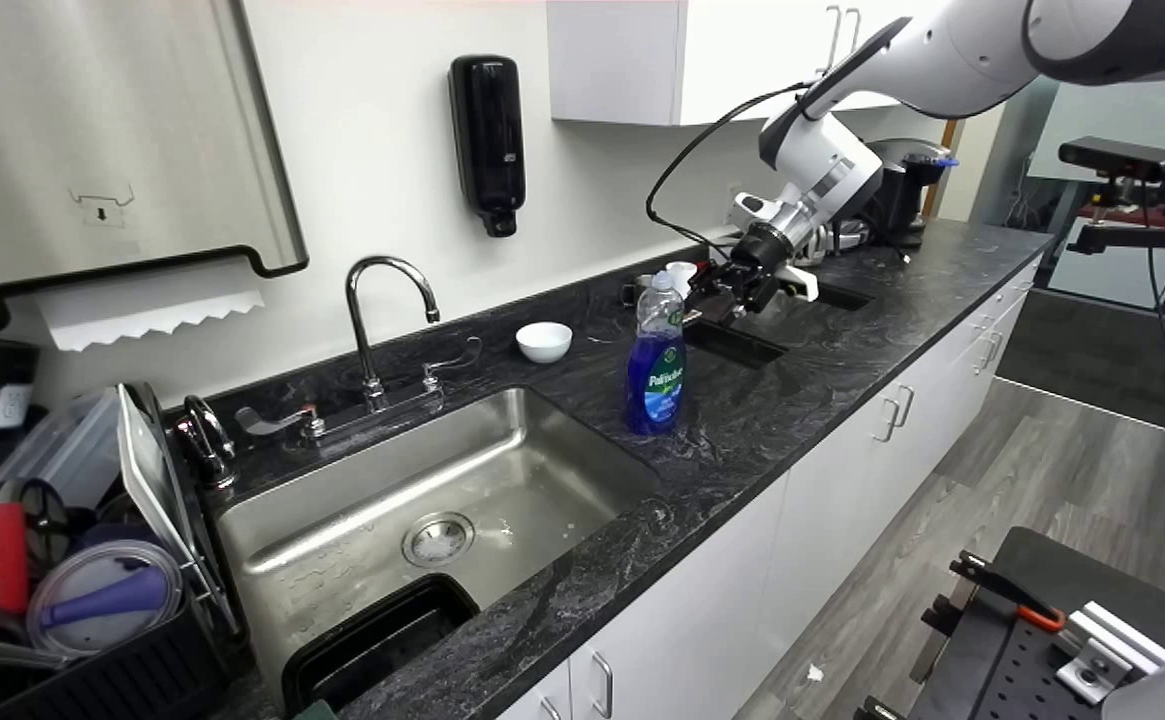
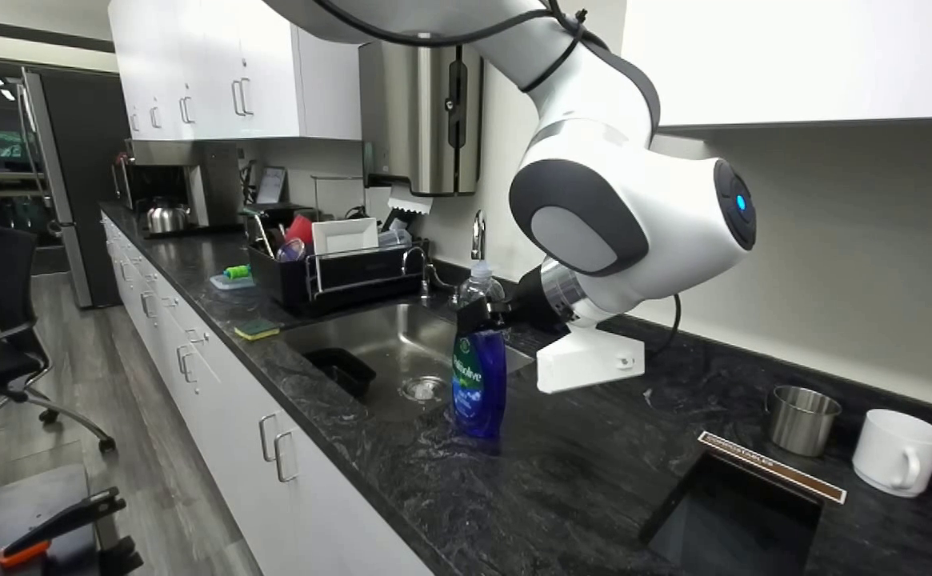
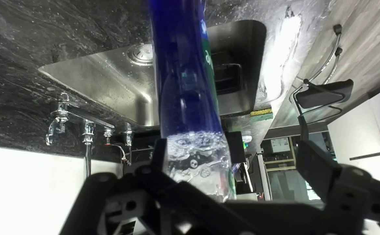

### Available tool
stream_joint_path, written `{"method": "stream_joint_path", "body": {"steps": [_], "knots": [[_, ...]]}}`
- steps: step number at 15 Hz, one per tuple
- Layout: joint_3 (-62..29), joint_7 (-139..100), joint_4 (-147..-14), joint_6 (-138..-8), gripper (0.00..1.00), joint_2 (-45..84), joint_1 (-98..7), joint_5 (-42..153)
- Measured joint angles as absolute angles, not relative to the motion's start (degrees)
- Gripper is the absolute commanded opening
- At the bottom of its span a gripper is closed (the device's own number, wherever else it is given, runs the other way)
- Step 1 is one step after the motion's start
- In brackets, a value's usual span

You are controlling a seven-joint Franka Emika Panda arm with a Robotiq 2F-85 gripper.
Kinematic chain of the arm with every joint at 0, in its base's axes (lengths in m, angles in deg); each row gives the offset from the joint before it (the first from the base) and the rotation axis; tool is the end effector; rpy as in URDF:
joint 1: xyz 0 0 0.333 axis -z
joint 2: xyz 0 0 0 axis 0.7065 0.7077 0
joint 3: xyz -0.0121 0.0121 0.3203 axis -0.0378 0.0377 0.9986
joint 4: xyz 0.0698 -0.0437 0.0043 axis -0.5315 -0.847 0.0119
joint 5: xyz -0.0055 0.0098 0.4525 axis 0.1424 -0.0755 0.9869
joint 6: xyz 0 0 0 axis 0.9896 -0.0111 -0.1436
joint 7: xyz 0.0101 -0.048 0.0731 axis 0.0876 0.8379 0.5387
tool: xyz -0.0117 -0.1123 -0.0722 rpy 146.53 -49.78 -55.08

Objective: Pour some dish soap in the sink

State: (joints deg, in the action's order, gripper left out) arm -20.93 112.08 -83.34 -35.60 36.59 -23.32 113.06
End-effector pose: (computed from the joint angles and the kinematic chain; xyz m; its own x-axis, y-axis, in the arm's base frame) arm 0.6404 -0.2430 0.2132 0.2004 0.5594 0.8043 0.9718 -0.2177 -0.0907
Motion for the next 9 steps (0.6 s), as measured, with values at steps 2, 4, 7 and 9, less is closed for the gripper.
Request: {"method": "stream_joint_path", "body": {"steps": [2, 4, 7, 9], "knots": [[-20.8, 113.09, -82.54, -35.53, 1.0, 37.85, -23.19, 113.54], [-20.74, 114.82, -81.88, -35.21, 1.0, 39.08, -22.71, 114.62], [-20.67, 117.53, -80.99, -34.65, 1.0, 40.39, -21.72, 116.71], [-20.53, 119.02, -80.61, -34.49, 1.0, 41.11, -21.49, 118.13]]}}
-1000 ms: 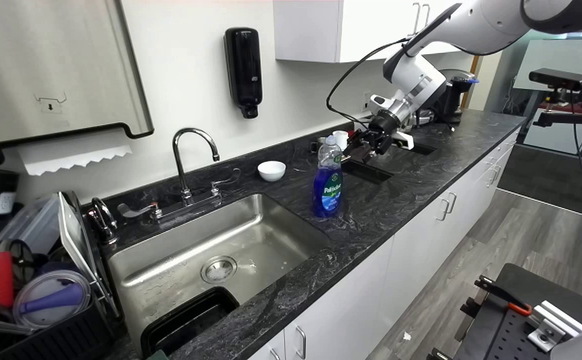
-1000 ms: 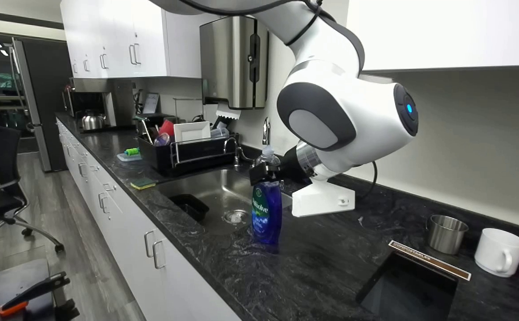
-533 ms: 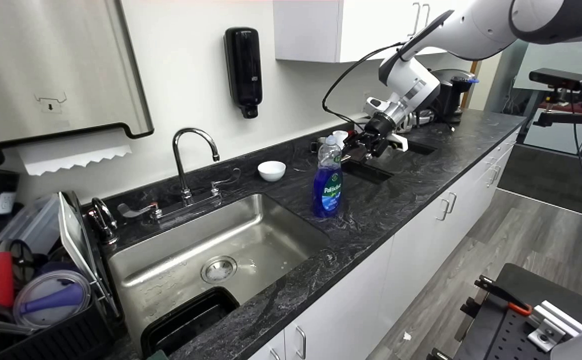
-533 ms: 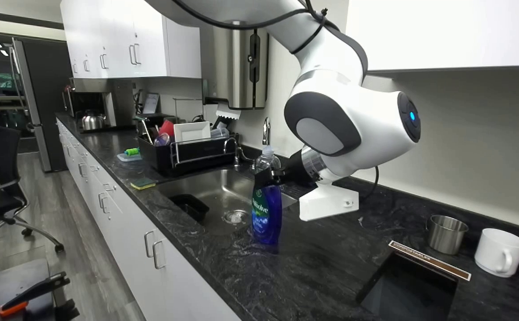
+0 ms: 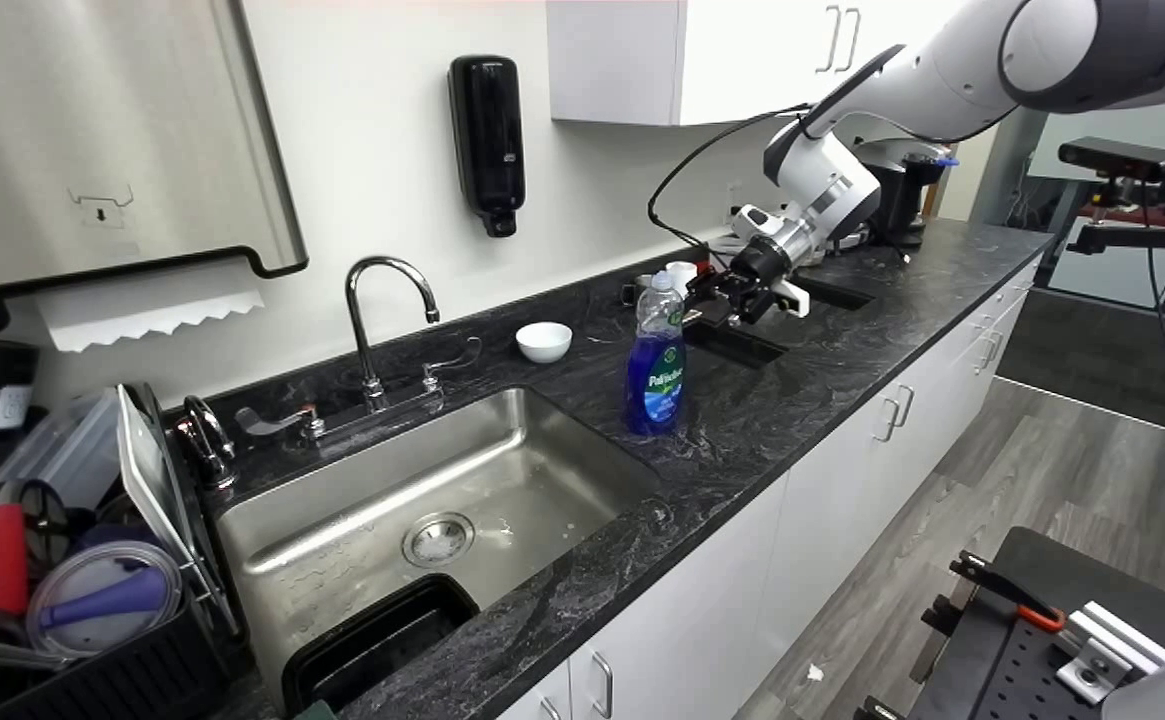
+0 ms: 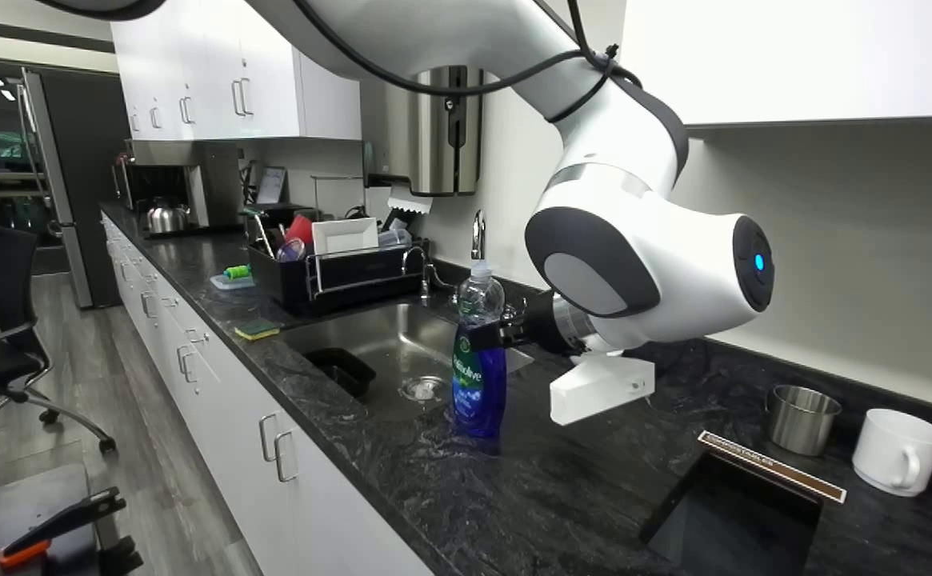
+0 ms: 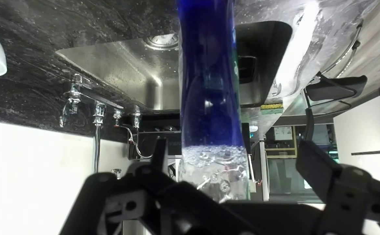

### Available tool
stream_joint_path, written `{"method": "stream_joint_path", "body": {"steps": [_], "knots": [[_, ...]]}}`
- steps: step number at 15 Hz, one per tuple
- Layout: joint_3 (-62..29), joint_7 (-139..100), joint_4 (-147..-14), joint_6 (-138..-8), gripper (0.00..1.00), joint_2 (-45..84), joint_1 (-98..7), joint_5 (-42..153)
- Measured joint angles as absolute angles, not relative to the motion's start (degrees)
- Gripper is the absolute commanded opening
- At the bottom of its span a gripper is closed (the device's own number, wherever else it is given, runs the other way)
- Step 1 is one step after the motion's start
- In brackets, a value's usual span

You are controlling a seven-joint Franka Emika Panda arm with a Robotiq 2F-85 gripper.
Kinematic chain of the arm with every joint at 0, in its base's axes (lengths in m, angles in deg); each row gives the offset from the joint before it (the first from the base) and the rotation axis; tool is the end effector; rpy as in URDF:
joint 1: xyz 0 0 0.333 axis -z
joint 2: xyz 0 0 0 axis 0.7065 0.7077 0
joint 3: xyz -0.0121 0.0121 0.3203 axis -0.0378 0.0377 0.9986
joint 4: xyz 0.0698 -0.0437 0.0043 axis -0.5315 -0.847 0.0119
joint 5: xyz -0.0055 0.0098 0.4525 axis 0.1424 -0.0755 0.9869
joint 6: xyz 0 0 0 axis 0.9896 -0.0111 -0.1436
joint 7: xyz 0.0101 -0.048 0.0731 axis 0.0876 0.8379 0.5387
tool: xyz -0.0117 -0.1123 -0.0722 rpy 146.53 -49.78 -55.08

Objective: Pour some dish soap in the sink

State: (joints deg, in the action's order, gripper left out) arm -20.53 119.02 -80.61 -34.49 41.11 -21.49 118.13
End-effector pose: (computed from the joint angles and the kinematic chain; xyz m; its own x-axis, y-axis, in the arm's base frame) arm 0.6461 -0.2562 0.1863 0.1164 0.5058 0.8548 0.9767 -0.2147 -0.0059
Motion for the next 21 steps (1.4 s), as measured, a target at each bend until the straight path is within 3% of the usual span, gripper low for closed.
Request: {"method": "stream_joint_path", "body": {"steps": [21], "knots": [[-17.95, 120.03, -76.2, -32.91, 1.0, 49.07, -21.86, 120.01]]}}
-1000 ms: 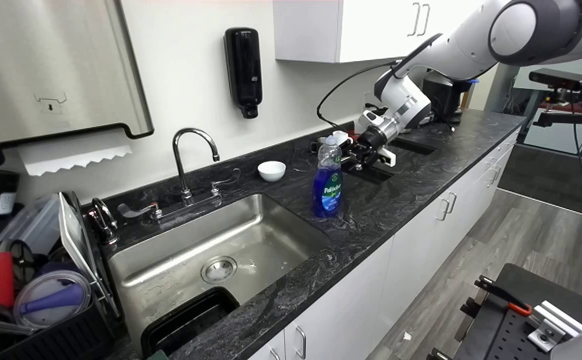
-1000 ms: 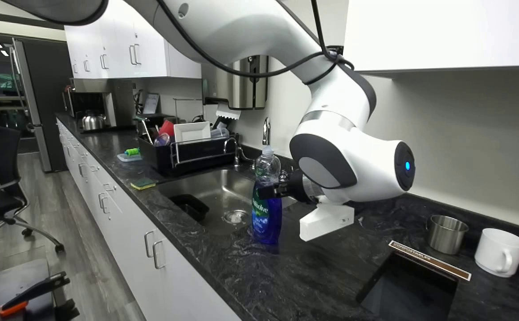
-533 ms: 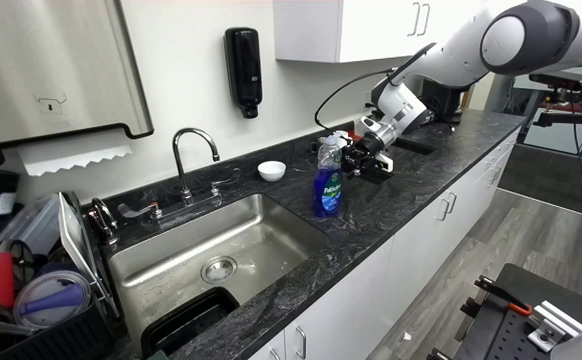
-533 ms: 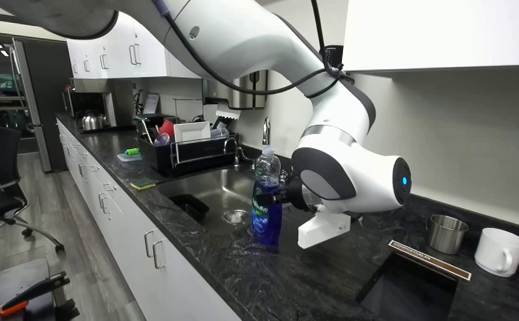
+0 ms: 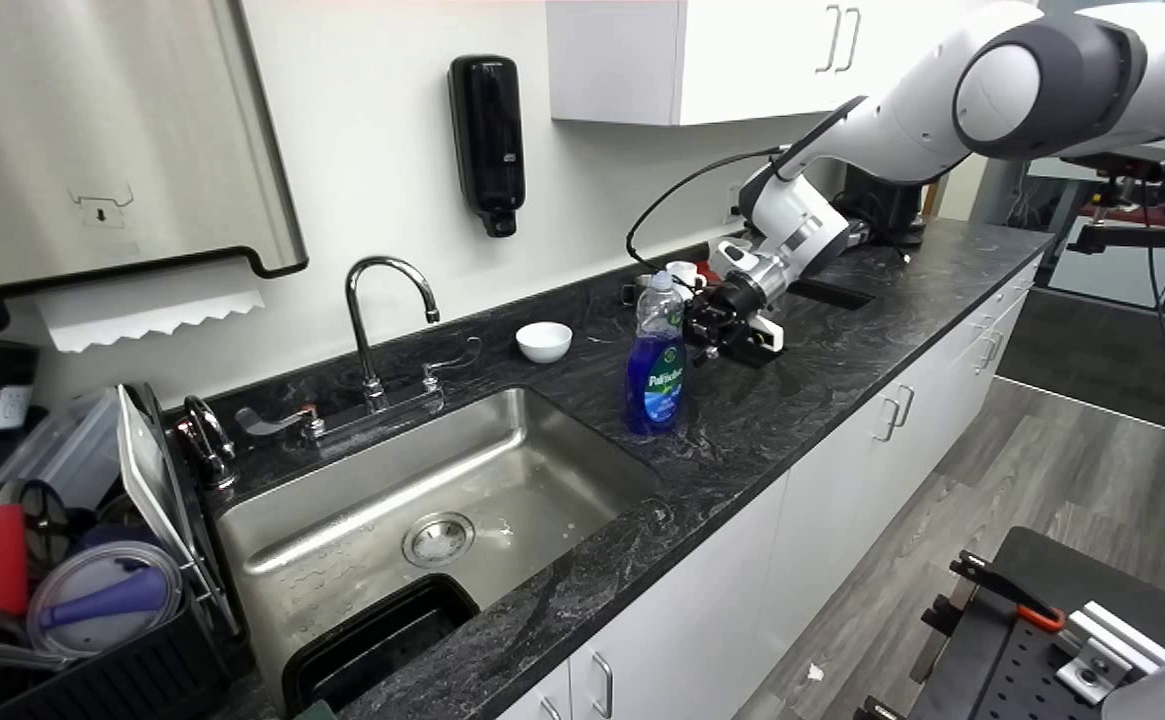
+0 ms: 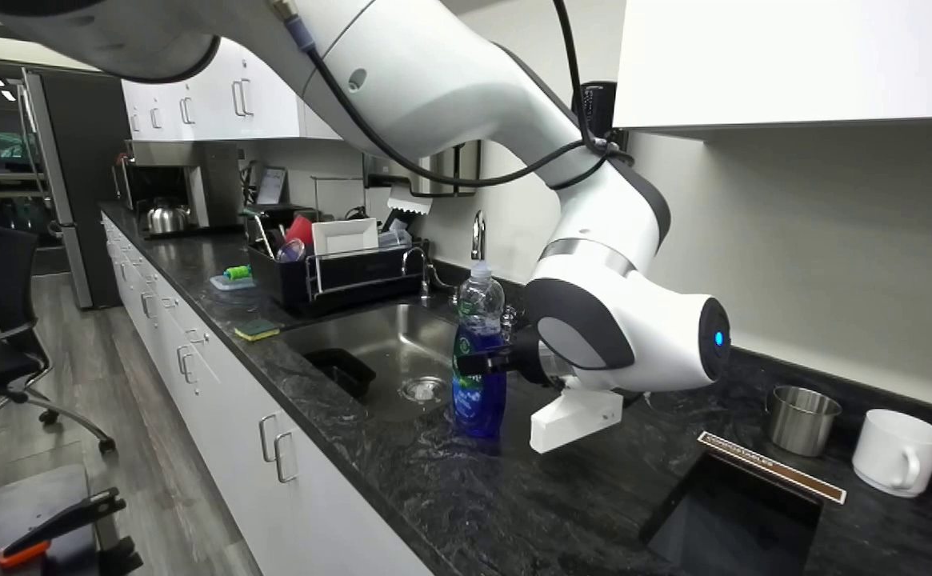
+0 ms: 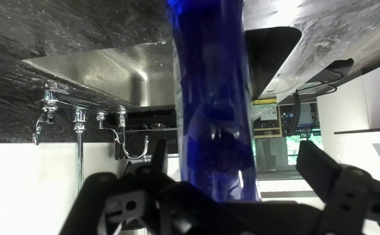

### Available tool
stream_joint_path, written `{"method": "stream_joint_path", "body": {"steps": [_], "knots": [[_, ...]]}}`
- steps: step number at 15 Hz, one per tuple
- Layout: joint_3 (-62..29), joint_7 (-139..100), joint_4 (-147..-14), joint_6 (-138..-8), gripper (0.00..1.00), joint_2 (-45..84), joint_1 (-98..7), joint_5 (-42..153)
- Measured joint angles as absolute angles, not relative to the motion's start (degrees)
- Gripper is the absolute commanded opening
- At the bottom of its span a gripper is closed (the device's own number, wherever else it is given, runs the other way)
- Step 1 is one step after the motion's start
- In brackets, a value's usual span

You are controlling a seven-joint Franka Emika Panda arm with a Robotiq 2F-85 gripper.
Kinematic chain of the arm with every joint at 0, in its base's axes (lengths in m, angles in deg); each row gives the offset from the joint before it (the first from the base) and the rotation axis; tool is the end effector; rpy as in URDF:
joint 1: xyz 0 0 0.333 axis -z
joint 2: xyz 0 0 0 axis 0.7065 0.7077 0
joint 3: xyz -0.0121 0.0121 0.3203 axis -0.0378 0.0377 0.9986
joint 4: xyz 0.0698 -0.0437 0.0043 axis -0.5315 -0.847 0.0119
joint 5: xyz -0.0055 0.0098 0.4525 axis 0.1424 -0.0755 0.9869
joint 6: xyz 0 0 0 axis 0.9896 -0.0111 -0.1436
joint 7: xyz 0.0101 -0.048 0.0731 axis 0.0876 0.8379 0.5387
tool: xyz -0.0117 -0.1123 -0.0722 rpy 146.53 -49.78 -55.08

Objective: Pour some dish soap in the sink

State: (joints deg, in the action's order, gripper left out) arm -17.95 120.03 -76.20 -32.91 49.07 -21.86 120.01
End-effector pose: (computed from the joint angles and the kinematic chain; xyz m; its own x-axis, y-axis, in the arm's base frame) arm 0.6616 -0.2215 0.1264 0.1157 0.4365 0.8922 0.9852 -0.1647 -0.0472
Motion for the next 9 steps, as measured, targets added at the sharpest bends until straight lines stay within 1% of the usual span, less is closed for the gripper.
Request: {"method": "stream_joint_path", "body": {"steps": [9], "knots": [[-17.32, 120.03, -76.2, -32.91, 1.0, 49.75, -23.14, 120.01]]}}
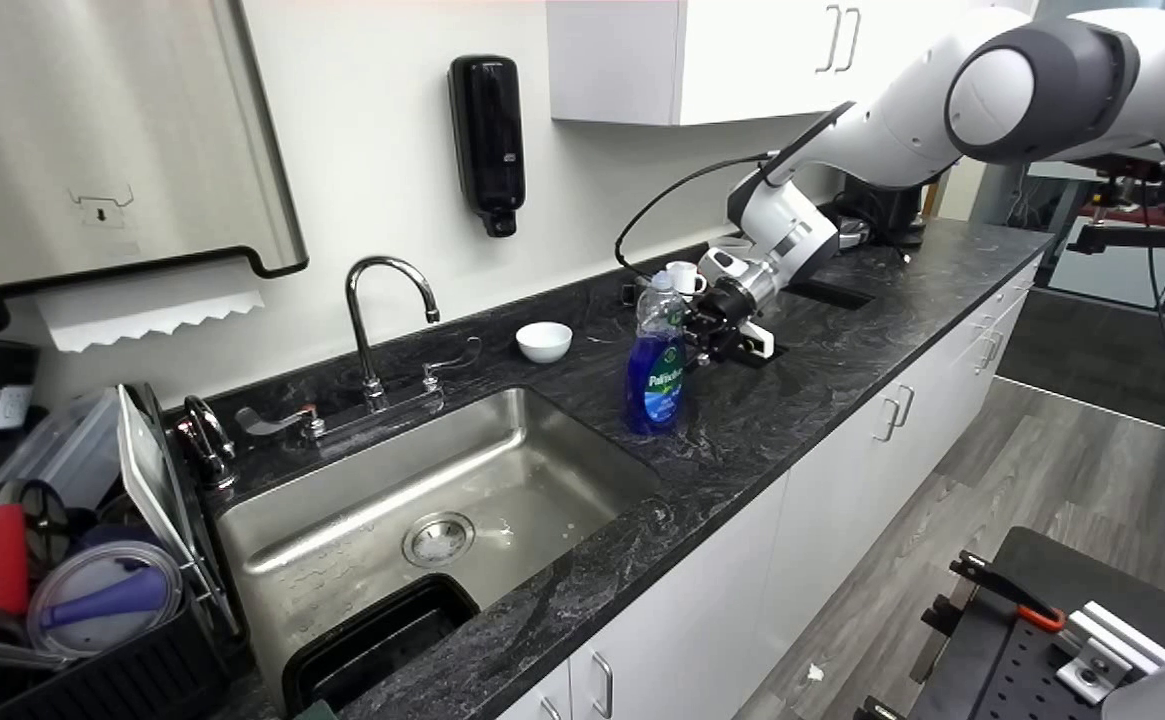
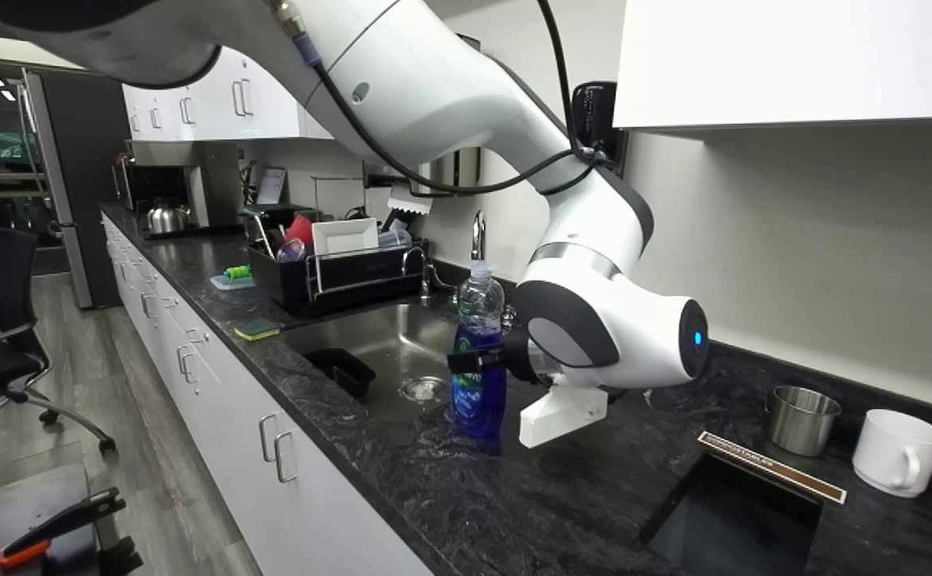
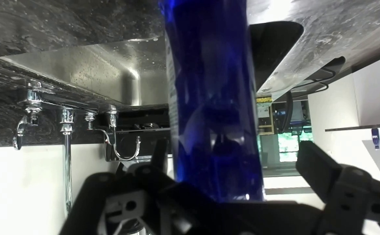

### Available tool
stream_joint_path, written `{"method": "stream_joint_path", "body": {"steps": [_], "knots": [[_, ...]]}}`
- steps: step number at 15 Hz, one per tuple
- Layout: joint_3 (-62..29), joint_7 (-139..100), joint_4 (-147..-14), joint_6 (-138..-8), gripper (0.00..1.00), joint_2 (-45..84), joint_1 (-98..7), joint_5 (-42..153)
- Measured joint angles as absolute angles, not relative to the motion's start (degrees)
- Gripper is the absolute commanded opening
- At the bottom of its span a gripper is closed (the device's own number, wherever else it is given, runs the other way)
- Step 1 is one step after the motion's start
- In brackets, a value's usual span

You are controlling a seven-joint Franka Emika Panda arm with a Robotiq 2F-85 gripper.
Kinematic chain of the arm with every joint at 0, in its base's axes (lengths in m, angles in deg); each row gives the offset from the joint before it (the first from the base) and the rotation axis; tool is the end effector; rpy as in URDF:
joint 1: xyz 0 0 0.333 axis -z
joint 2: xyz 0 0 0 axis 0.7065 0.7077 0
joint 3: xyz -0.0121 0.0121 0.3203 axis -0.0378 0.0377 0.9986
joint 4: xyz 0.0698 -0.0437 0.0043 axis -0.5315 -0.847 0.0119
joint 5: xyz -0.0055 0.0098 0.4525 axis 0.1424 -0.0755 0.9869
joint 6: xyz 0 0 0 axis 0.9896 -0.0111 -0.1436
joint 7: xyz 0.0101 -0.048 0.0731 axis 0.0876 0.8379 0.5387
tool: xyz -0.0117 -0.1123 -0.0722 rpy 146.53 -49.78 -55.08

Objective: Pour some dish soap in the sink

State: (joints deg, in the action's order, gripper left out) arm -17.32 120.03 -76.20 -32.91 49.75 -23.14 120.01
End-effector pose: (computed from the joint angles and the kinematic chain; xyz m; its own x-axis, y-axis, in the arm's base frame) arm 0.6662 -0.1991 0.1186 0.1099 0.4293 0.8965 0.9893 -0.1345 -0.0568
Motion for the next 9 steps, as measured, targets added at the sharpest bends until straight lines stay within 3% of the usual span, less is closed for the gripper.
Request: {"method": "stream_joint_path", "body": {"steps": [4, 5, 6, 9], "knots": [[-17.32, 120.03, -76.2, -32.92, 1.0, 50.06, -23.44, 120.01], [-17.32, 120.03, -76.2, -32.92, 0.93, 50.06, -23.5, 120.01], [-17.32, 120.03, -76.2, -32.92, 0.74, 50.06, -23.54, 120.01], [-17.32, 120.03, -76.19, -32.97, 0.52, 50.06, -23.58, 120.01]]}}
